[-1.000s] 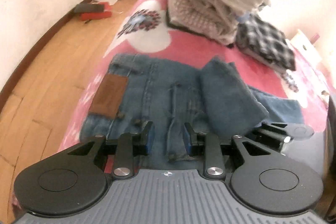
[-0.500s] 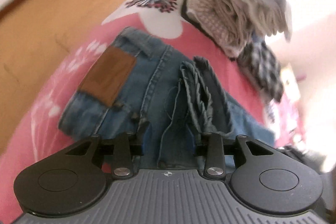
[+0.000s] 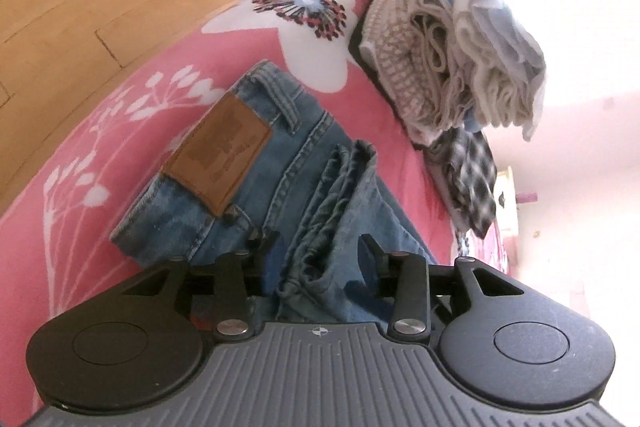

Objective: Fold clothes

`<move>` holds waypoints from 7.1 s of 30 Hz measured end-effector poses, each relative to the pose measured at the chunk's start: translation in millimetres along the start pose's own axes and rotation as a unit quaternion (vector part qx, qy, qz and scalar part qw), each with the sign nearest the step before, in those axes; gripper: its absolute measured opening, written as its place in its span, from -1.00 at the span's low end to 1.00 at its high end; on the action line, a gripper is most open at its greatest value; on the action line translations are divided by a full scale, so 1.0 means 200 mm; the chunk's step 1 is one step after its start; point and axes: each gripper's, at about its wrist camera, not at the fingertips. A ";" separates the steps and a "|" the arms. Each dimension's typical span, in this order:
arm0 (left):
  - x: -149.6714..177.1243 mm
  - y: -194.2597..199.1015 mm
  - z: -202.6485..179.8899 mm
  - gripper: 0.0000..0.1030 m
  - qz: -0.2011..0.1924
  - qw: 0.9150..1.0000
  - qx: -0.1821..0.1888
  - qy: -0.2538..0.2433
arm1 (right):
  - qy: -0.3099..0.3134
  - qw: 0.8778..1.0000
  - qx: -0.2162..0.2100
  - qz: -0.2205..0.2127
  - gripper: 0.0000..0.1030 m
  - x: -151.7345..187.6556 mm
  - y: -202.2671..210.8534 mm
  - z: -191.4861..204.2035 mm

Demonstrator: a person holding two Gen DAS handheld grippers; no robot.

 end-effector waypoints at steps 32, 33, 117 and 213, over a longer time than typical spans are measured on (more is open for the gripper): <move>0.07 -0.16 -0.37 -0.79 0.065 0.972 -0.156 -0.164 | -0.001 0.991 0.132 -0.018 -0.02 -0.01 -0.01 0.06; 0.06 -0.16 -0.37 -0.79 0.066 0.973 -0.153 -0.160 | 0.004 0.991 0.136 -0.019 -0.02 -0.02 -0.01 0.07; -0.22 0.07 -0.27 -0.82 0.084 0.981 -0.131 -0.115 | 0.048 0.986 0.152 -0.043 -0.77 -0.30 -0.15 0.29; 0.81 -0.30 -0.70 -0.19 0.086 0.779 -0.178 -0.595 | -0.594 0.794 -0.118 0.042 -0.27 0.88 0.38 -0.54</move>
Point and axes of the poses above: each gripper's, at about its wrist camera, not at the fingertips, and y roughly against the way its jaws point, z to its left, x to its underside, and after that the axes turned 6 degrees about y, right-handed
